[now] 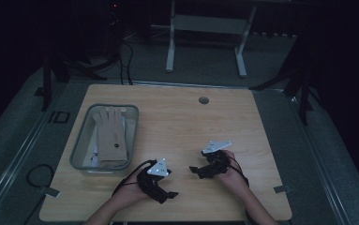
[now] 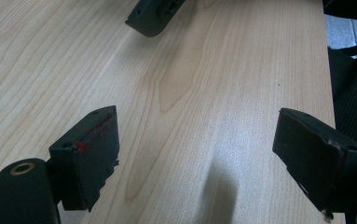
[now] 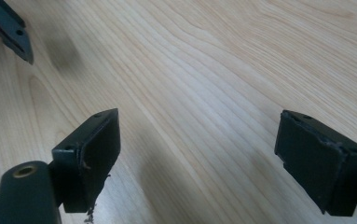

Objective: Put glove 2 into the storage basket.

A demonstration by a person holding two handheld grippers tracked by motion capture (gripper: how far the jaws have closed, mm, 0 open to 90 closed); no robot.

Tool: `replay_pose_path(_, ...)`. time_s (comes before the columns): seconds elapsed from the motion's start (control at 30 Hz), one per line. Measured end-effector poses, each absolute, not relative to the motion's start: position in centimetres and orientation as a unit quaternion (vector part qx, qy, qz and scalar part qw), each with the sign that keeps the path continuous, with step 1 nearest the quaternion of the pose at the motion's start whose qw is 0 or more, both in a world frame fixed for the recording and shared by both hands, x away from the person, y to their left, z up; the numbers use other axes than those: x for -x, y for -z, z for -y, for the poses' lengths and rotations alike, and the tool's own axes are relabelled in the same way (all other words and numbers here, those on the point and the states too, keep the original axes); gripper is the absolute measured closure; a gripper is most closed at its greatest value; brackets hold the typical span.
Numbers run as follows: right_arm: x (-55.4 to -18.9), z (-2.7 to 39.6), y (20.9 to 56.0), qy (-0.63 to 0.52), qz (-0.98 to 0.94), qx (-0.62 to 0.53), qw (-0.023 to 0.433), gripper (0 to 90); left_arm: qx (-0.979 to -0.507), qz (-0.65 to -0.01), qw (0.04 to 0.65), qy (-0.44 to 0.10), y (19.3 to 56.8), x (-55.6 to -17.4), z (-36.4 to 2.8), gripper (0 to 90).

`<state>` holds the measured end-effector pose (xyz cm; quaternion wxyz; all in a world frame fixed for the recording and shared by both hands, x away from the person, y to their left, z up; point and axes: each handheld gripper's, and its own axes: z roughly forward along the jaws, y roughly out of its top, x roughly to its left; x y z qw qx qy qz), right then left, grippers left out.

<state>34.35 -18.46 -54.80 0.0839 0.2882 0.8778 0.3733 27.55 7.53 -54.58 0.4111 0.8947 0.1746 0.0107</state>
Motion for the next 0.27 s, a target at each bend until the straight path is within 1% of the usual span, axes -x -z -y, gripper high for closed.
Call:
replay_pose_path(0.03, -34.35, 18.8, 54.96, -0.371, -0.877, -0.293, 0.092, 14.1, -0.895, -0.174, 0.411, -0.011, 54.64, -27.54, -7.55, 14.8)
replay_pose_path(0.27, -34.38, 19.3, 55.2, -0.37, -0.875, -0.297, 0.098, 14.1, -0.891, -0.173, 0.419, -0.013, 54.66, -27.56, -7.57, 14.8)
